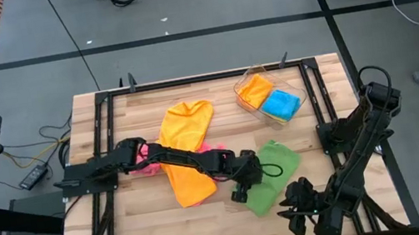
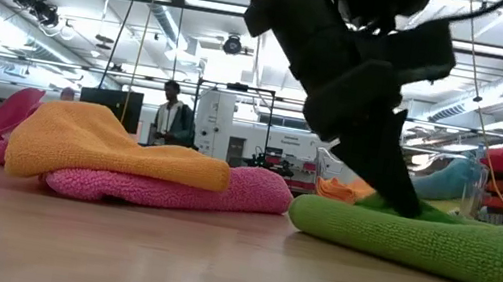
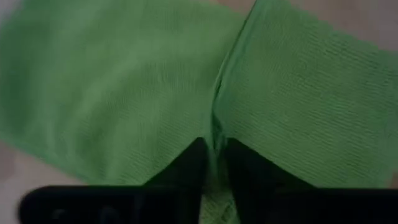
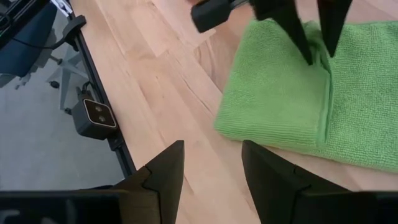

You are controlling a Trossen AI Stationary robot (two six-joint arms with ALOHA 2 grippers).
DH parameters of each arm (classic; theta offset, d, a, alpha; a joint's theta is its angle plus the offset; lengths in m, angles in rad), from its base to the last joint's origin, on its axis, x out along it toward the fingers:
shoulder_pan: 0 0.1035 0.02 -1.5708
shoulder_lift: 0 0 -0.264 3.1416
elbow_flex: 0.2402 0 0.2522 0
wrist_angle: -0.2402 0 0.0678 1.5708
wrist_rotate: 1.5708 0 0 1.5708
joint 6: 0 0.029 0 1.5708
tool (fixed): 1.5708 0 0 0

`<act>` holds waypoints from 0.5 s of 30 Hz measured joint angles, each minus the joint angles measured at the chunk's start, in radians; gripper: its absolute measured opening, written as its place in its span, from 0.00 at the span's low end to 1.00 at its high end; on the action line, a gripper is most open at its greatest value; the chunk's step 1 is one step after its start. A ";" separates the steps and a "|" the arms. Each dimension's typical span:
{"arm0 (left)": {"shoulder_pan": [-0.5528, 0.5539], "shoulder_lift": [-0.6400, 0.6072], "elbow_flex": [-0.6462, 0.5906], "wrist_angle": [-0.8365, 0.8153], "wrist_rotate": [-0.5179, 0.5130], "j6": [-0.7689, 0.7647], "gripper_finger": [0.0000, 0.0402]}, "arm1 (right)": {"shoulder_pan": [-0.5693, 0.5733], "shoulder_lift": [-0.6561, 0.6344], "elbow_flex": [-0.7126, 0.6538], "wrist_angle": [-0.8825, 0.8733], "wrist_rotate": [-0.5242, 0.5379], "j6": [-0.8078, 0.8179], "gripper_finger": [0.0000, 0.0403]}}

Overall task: Fold microfiber towels
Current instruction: Fold the green towel

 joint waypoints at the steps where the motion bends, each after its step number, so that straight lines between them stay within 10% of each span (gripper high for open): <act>1: -0.005 0.000 0.000 0.011 -0.014 0.016 0.24 | 0.000 0.000 0.000 -0.001 0.000 0.000 0.42; 9: -0.009 -0.022 0.028 -0.038 -0.037 0.030 0.54 | 0.000 0.000 0.000 -0.039 0.003 0.001 0.42; 15: -0.009 -0.065 0.088 -0.217 -0.036 0.106 0.58 | 0.002 0.000 0.000 -0.110 0.003 -0.065 0.42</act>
